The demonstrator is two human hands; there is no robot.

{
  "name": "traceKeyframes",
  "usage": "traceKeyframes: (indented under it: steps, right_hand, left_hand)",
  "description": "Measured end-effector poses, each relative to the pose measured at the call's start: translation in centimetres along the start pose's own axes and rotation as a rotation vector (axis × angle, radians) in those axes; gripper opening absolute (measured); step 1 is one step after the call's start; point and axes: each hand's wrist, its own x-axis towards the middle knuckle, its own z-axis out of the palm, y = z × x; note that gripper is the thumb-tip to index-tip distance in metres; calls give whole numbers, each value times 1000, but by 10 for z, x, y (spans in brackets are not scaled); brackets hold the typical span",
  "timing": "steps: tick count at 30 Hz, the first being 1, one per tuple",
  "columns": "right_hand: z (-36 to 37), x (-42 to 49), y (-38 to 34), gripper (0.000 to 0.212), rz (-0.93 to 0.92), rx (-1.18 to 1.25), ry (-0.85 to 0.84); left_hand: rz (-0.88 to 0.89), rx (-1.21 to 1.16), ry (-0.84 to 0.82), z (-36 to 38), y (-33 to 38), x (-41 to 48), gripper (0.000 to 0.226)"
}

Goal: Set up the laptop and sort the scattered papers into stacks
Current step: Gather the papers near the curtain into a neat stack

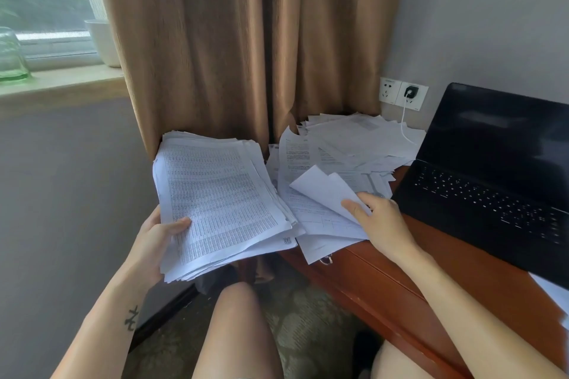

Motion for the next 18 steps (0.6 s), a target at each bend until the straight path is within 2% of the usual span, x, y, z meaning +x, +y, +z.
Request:
traceKeyframes:
  steps: [2, 4, 8, 18]
  right_hand:
    - [-2, 1, -2, 39, -66, -74, 82]
    - [-4, 2, -7, 41, -99, -50, 152]
    - [-6, 5, -19, 33, -71, 137, 236]
    - [-13, 27, -73, 39, -73, 400, 386]
  left_hand:
    - [-2, -1, -1, 1, -1, -1, 44]
    - [-2, -6, -5, 2, -1, -2, 44]
    - [2, -17, -28, 5, -3, -2, 44]
    - [14, -32, -58, 19, -1, -5, 43]
